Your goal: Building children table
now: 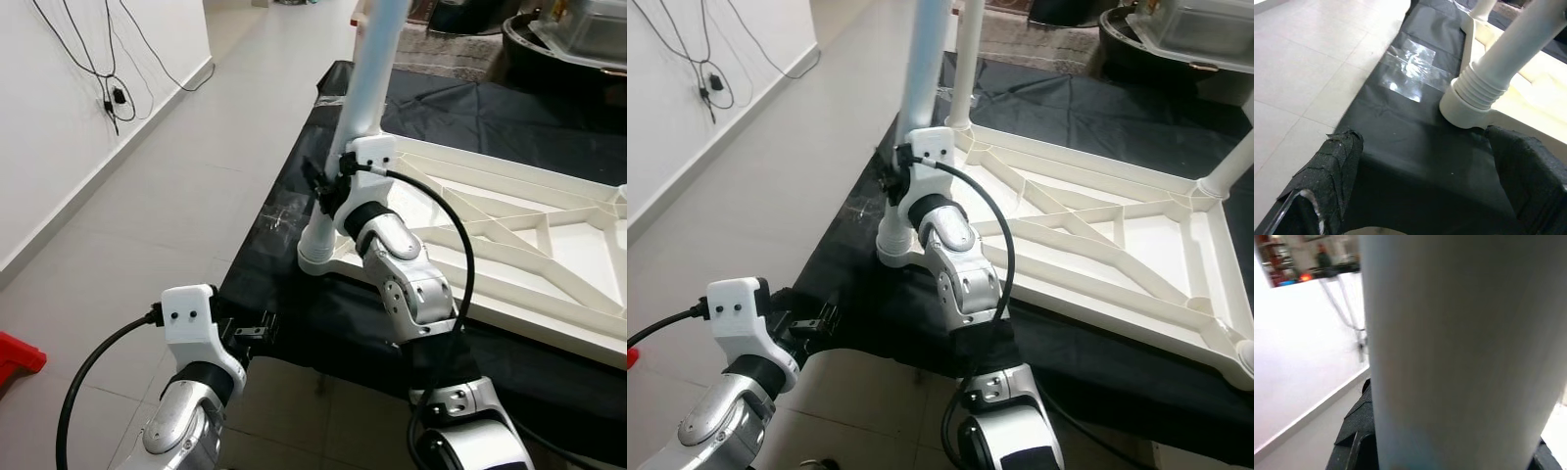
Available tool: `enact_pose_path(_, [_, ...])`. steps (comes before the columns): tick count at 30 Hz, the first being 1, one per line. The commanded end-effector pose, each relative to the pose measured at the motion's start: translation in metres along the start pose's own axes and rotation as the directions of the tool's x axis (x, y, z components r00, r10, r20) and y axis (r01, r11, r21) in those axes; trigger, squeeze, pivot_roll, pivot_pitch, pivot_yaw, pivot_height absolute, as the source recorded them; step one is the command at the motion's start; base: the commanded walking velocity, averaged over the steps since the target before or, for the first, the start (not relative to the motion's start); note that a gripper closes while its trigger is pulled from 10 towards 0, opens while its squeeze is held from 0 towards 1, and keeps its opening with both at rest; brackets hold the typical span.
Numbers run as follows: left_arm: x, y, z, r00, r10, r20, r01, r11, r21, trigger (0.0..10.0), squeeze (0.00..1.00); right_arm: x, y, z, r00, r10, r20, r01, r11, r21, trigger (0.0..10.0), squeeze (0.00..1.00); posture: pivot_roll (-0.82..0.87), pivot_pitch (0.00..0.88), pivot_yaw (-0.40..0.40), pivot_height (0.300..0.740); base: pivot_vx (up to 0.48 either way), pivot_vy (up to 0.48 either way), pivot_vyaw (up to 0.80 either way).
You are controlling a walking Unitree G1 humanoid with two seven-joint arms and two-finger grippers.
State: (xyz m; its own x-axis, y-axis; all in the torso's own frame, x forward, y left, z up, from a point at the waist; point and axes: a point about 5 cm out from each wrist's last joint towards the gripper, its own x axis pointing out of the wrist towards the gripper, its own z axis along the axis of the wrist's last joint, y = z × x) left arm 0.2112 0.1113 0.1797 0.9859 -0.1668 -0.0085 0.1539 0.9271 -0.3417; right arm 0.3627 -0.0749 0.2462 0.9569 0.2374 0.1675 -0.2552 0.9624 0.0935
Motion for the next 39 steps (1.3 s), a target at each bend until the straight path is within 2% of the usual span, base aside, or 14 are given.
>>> enact_pose_path(1, [0.001, 0.0, -0.002, 1.0, -0.004, -0.007, 0.004, 1.0, -0.014, 10.0, 0.0, -0.014, -0.042, -0.043, 0.95, -0.25, -0.187, 0.239, 0.968, -0.08, 10.0, 0.0, 0.15, 0.202, -0.057, 0.74, 0.0, 0.0, 0.0])
enact_pose_path(3, [0.001, 0.0, -0.002, 1.0, -0.004, -0.005, 0.004, 1.0, -0.012, 10.0, 0.0, -0.019, -0.043, -0.037, 0.932, -0.34, -0.125, 0.33, 0.939, -0.095, 10.0, 0.0, 0.15, 0.202, -0.057, 0.74, 0.0, 0.0, 0.0])
enact_pose_path(8, [0.002, 0.001, -0.002, 1.0, -0.004, -0.004, 0.004, 1.0, -0.011, 10.0, 0.0, -0.023, -0.04, -0.032, 0.924, -0.373, -0.084, 0.364, 0.925, -0.109, 10.0, 0.0, 0.15, 0.199, -0.056, 0.74, 0.0, 0.0, 0.0])
enact_pose_path(12, [0.004, 0.001, -0.003, 1.0, -0.005, -0.005, 0.005, 1.0, -0.009, 10.0, 0.0, -0.03, -0.03, -0.019, 0.92, -0.392, 0.018, 0.391, 0.913, -0.113, 10.0, 0.0, 0.15, 0.186, -0.058, 0.74, 0.0, 0.0, 0.0])
enact_pose_path(18, [0.006, 0.002, -0.004, 1.0, -0.009, -0.005, 0.009, 1.0, -0.008, 10.0, 0.0, -0.029, -0.03, -0.005, 0.909, -0.412, 0.07, 0.416, 0.905, -0.086, 10.0, 0.0, 0.14, 0.167, -0.06, 0.74, 0.0, 0.0, 0.0])
enact_pose_path(23, [0.01, 0.003, -0.005, 1.0, -0.012, 0.002, 0.012, 1.0, -0.004, 10.0, 0.0, -0.024, -0.031, 0.002, 0.908, -0.414, 0.06, 0.416, 0.909, -0.026, 10.0, 0.0, 0.14, 0.145, -0.062, 0.74, 0.0, 0.0, 0.0])
enact_pose_path(26, [0.012, 0.003, -0.005, 1.0, -0.014, 0.005, 0.014, 1.0, -0.003, 10.0, 0.0, -0.021, -0.028, 0.006, 0.925, -0.376, 0.059, 0.374, 0.927, 0.035, 10.0, 0.0, 0.14, 0.127, -0.064, 0.74, 0.0, 0.0, 0.0])
enact_pose_path(29, [0.019, 0.003, -0.003, 1.0, -0.023, 0.014, 0.023, 1.0, 0.008, 10.0, 0.0, -0.013, -0.007, 0.031, 0.969, -0.176, 0.175, 0.149, 0.976, 0.159, 10.0, 0.0, 0.14, 0.093, -0.064, 0.74, 0.0, 0.0, 0.0])
enact_pose_path(32, [0.021, 0.002, -0.002, 0.999, -0.034, 0.019, 0.033, 0.999, 0.026, 10.0, 0.0, -0.012, -0.004, 0.039, 0.967, -0.138, 0.214, 0.102, 0.98, 0.173, 10.0, 0.0, 0.14, 0.088, -0.064, 0.74, 0.0, 0.0, 0.0])
enact_pose_path(33, [0.024, 0.002, -0.001, 0.999, -0.044, 0.021, 0.043, 0.998, 0.056, 10.0, 0.2, -0.012, 0.0, 0.047, 0.965, -0.089, 0.248, 0.043, 0.982, 0.183, 10.0, 0.0, 0.14, 0.078, -0.064, 0.74, 0.0, 0.0, 0.0])
enact_pose_path(34, [0.026, 0.002, 0.002, 0.998, -0.062, 0.033, 0.059, 0.995, 0.075, 10.0, 1.0, -0.011, 0.004, 0.052, 0.963, -0.045, 0.266, -0.007, 0.982, 0.191, 10.0, 0.0, 0.14, 0.071, -0.061, 0.74, 0.0, 0.0, 0.0])
enact_pose_path(36, [0.028, 0.002, 0.004, 0.996, -0.074, 0.042, 0.07, 0.994, 0.085, 10.0, 1.0, -0.011, 0.006, 0.055, 0.961, -0.017, 0.276, -0.039, 0.98, 0.196, 10.0, 0.0, 0.14, 0.071, -0.061, 0.74, 0.0, 0.0, 0.0])
enact_pose_path(38, [0.033, 0.002, 0.008, 0.995, -0.092, 0.04, 0.085, 0.986, 0.146, 10.0, 1.0, -0.011, 0.011, 0.053, 0.964, 0.056, 0.259, -0.113, 0.971, 0.21, 10.0, 0.0, 0.14, 0.062, -0.058, 0.74, 0.0, 0.0, 0.0])
enact_pose_path(39, [0.037, 0.001, 0.009, 0.993, -0.114, 0.031, 0.105, 0.971, 0.214, 10.0, 1.0, -0.011, 0.014, 0.048, 0.966, 0.106, 0.234, -0.161, 0.961, 0.227, 10.0, 0.0, 0.14, 0.056, -0.056, 0.74, 0.0, 0.0, 0.0])
